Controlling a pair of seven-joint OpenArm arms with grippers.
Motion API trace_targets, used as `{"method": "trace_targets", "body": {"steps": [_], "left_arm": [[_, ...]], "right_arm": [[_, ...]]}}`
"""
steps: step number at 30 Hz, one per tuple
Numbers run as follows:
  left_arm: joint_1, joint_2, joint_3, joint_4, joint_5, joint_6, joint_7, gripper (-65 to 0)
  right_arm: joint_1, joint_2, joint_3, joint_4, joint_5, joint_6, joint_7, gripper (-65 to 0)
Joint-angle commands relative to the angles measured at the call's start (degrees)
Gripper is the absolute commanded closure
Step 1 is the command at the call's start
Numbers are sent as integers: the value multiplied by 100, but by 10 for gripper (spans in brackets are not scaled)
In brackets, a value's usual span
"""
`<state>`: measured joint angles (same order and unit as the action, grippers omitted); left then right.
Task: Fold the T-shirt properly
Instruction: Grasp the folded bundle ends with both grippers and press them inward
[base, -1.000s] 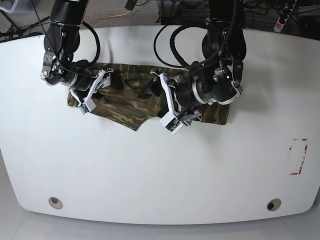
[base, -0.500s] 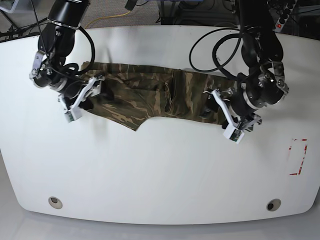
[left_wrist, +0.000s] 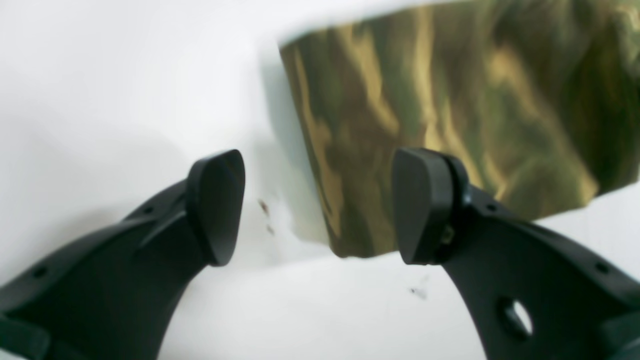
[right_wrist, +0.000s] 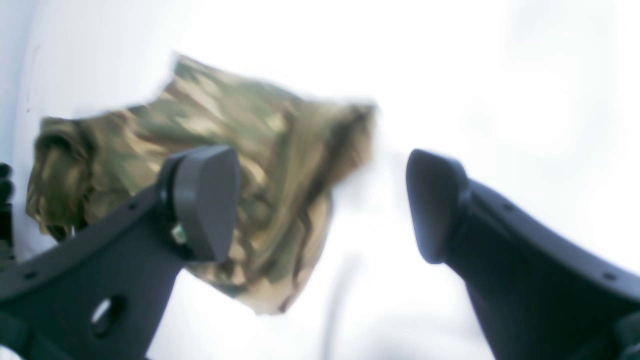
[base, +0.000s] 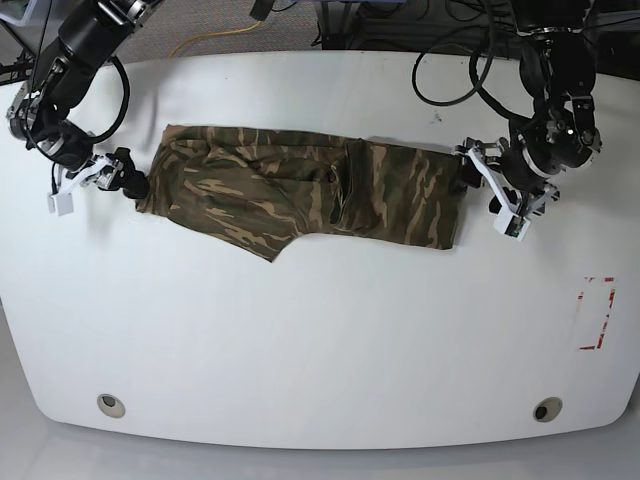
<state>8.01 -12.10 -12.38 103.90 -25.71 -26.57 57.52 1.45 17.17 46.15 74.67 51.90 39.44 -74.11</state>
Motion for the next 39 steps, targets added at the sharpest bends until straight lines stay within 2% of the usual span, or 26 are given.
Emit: {"method": "trace_targets", "body": {"steps": [1,3,9,17,20,22,26,31,36,39], "left_arm": [[-85,-52,-6,-91,-88,6,-165,-426],[-85,-17,135,-187,-88,6,-174,-426],[-85,-34,328,-319,-88,6,-165,-426],[-32,-52,302,410,-105,6,-147,-426],[-49,-25,302,542,-114,6,-147,-426],[-67,-25,302,542,-105,6,-147,-426],[-76,-8,302,533,-97,15,-174,-426],[-49,54,302,533,-123,6,-174,-426],[3,203,161,533,-132,-11,-156,-426],[-5,379,-23,472,-114,-258,-174,-426]], "right_arm": [[17,46,-13,-43,203,56,83,-488],[-53,2,-22,-34,203,56,83,-488],[-97,-482,-39,-26,195,56,83,-488],[-185,-666,-681,335,203,56,127,-482],[-185,-833,-743,370,195,56,233,-480],[-185,-833,-751,370,195,56,303,-471],[-176,-833,-787,370,195,56,408,-342],[-132,-816,-787,370,195,56,408,-135],[-115,-710,-795,370,186,56,408,-36],[-115,-710,-795,370,186,56,408,-10]]}}
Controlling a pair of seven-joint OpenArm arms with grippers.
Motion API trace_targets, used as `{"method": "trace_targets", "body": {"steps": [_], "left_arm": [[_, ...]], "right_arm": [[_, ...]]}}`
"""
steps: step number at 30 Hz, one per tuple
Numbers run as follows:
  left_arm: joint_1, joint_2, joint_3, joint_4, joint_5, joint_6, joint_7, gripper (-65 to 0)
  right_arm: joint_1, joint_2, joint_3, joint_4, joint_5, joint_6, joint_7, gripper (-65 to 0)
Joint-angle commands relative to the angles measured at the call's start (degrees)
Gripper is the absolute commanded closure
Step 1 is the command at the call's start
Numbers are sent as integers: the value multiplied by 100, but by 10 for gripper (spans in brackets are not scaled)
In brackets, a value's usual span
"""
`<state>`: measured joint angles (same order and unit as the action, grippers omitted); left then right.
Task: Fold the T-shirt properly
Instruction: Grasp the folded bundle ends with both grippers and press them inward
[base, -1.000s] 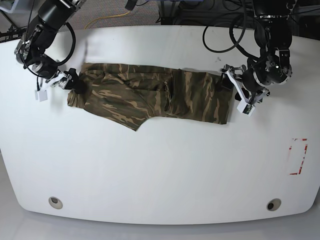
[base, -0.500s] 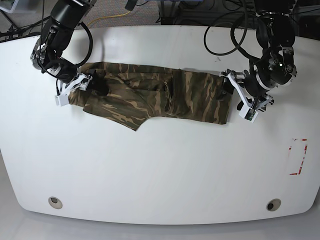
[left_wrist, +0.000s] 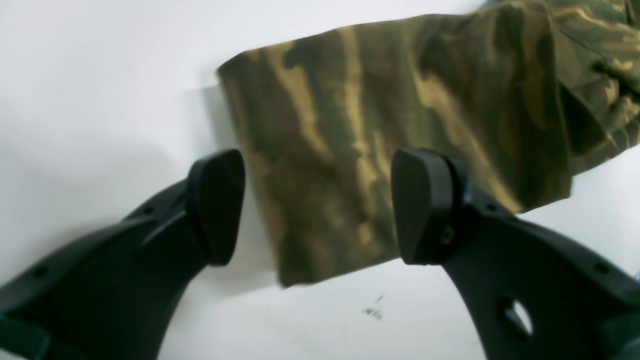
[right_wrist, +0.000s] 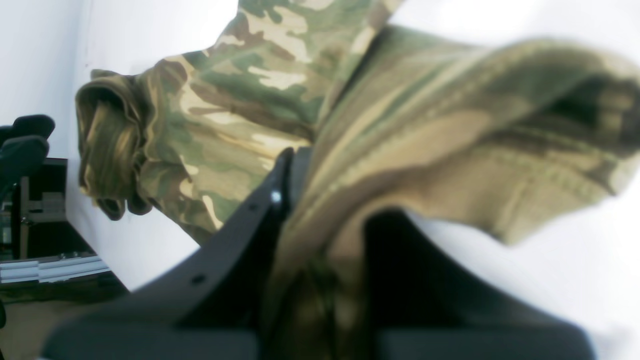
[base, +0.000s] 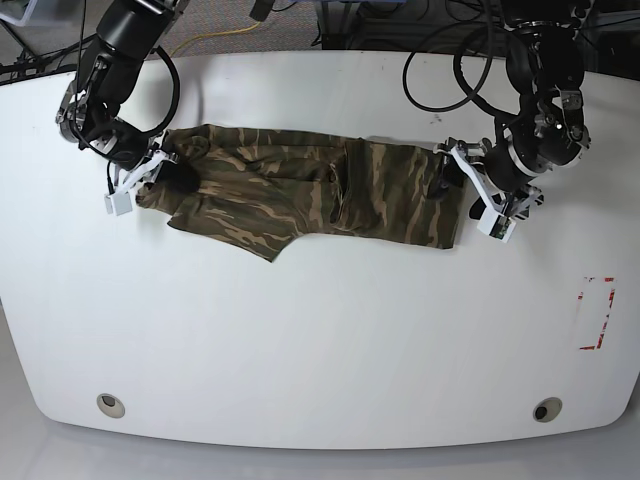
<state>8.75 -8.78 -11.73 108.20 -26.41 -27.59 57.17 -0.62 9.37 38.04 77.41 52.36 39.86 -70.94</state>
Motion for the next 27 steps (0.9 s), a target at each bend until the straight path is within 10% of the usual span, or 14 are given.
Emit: {"method": "trace_targets", "body": {"steps": [1,17,27], "left_arm": [[-80,108,-133,-55,-44,-243,-139,-426],[-757,416,-124,-1875,-18,-331,-147,-336],[-722,425,-124,-1893,-18,-322,-130,-336]], "right_arm": [[93,79,16,97,140,14,91,0],[23,26,-2,1389,193,-333,-49,0],[102,-501,-1110,2681,193,-403,-67,0]]}}
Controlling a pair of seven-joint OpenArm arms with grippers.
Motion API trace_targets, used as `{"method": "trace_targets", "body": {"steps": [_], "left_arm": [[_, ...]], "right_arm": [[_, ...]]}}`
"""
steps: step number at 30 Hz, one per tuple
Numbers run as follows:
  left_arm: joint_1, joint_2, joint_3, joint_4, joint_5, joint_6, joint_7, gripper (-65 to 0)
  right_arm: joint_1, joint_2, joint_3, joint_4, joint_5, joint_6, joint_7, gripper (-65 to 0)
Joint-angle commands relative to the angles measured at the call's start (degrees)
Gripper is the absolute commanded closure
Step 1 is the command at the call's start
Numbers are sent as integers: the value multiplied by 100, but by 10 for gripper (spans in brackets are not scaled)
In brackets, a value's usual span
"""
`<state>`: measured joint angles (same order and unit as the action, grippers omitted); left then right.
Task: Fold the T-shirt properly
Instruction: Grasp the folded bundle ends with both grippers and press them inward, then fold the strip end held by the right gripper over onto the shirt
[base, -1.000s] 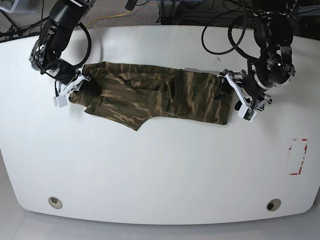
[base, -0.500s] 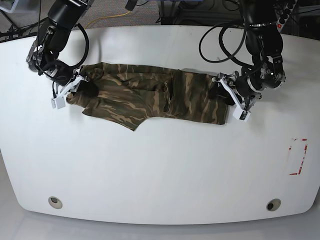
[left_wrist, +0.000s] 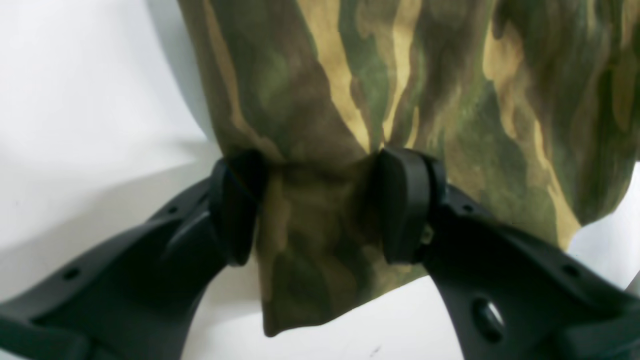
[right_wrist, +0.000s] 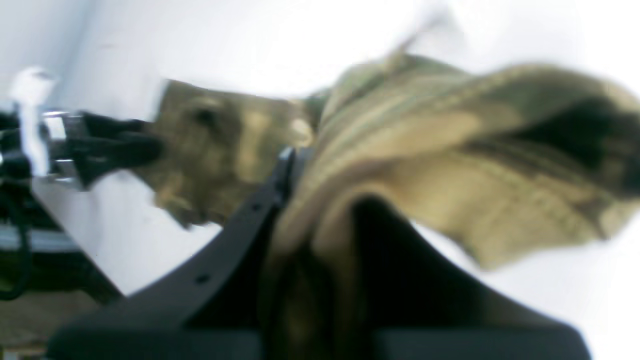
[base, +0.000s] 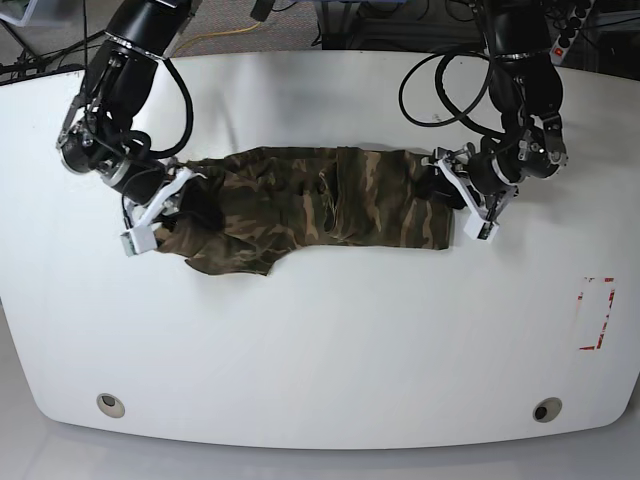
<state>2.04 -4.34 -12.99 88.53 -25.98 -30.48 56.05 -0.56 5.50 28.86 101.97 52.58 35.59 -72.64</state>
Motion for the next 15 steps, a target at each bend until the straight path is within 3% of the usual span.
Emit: {"method": "trace_targets", "body": {"steps": [1,11,15], "left_arm": [[-51,-10,3,74,-62,-33,-18,-336],[-51,148,-15,66,-53,-16,-10,-336],[-42,175,-15,66,-53,-16,-10,-336]], "right_arm": [[104,-185,-315,269,153,23,104,0],[218,-1011,-1546,321,118,23,130,0],[245,-1143,-1915,295,-66,23,156,0]]}}
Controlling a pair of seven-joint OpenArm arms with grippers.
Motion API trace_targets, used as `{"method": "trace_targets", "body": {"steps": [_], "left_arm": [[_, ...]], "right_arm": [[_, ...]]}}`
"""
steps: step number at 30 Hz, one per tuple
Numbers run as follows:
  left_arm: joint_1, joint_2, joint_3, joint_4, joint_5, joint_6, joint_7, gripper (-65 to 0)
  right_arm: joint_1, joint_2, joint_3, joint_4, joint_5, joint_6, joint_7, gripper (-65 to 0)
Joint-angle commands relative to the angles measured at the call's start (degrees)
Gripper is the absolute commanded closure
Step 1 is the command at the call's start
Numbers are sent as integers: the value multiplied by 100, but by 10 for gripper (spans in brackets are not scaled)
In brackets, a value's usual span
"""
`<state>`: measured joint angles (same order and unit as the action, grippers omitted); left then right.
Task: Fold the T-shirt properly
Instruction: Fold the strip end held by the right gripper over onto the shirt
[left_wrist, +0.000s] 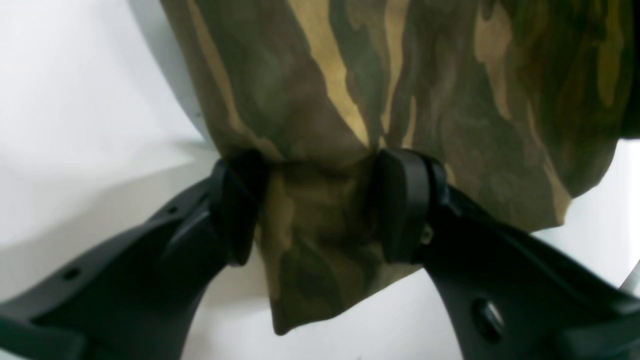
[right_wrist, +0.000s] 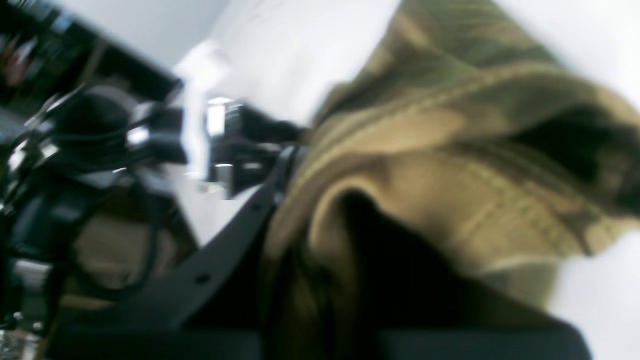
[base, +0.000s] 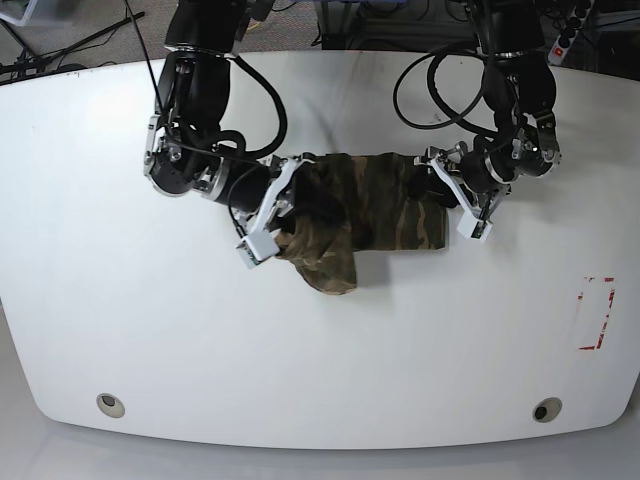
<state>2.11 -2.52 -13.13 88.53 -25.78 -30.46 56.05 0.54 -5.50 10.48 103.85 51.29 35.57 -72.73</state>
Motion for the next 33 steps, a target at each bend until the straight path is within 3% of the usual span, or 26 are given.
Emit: {"method": "trace_targets", "body": {"steps": [1,7,8,14,18,22,29,33], "left_arm": [[-48,-7,-2,66,-73,-18,-10,-336],[-48,-16,-19,101,-73,-36,-10,-336],[-48,-16,-19,109,-81,-36,-10,-336],[-48,-16,-19,118,-99,-44,-1,-336],[-48,-16,-37,241,-125,-53,-1,-336],[92,11,-362,883,-134,-53,-1,-336],[611,-68,-1312,2096,-134,-62,-1,-335],[761,-640,-1936,2193,-108,-62,-1,-333]], "right_arm": [[162,-96,-147,107,-43,25,192,0],[338,-193,-956,98,-1142,16,745,0],[373,-193,-1017,98,-1327,16,842,-27],[601,-193,-1430,-359,-2294,16,1229,-344],[751,-202,-1624,-878,-2408,16,1458,-466],[768,-202,-1817,-1168,-2434,16,1836,-465],[777,-220,-2266,-1238,-2417,8,1923,-465],[724,-220,-2292,-886,-2417,8,1923,-465]]}}
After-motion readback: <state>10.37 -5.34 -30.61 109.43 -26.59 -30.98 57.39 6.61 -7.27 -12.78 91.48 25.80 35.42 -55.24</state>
